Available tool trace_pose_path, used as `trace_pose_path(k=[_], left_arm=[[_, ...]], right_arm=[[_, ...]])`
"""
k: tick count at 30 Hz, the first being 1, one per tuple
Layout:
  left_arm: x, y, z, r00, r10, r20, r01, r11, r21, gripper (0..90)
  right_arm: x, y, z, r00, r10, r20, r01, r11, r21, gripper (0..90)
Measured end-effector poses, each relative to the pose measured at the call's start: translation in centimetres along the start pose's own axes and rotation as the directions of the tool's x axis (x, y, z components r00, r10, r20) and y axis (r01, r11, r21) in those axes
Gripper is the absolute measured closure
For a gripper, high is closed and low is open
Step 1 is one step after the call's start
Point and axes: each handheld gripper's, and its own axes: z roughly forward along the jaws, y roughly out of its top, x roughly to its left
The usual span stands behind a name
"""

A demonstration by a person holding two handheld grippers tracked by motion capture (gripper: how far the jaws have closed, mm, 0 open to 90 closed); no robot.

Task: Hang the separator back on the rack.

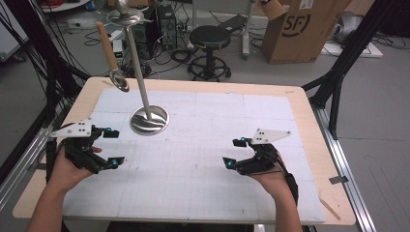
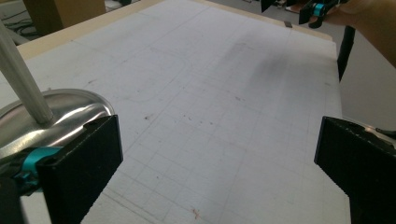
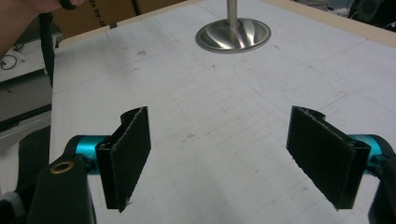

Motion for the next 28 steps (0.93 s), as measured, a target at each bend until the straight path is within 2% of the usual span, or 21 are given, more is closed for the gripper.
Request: trace_pose_path(k=[5,22,28], left_arm=[[-0.17,0.04,0.18,0.9999,0.010,0.012,-0.010,0.9999,0.000,1.6],[-0.22,-0.20,0.43,0.9999,0.010,-0.003,-0.010,0.9998,0.018,1.6],[-0.23,-0.17,0.35,0.9999,0.012,-0.006,-0.012,0.9999,0.010,1.6]], right_arm=[[-0.05,-0.05,0.23,1.0000,-0.004,0.001,0.004,1.000,0.010,20.7],[0.01,-0.01,0.28,1.0000,-0.006,-0.003,0.006,1.000,0.008,20.8],[0.08,0.01,0.31,1.0000,-0.005,-0.004,0.005,1.000,0.010,20.8]])
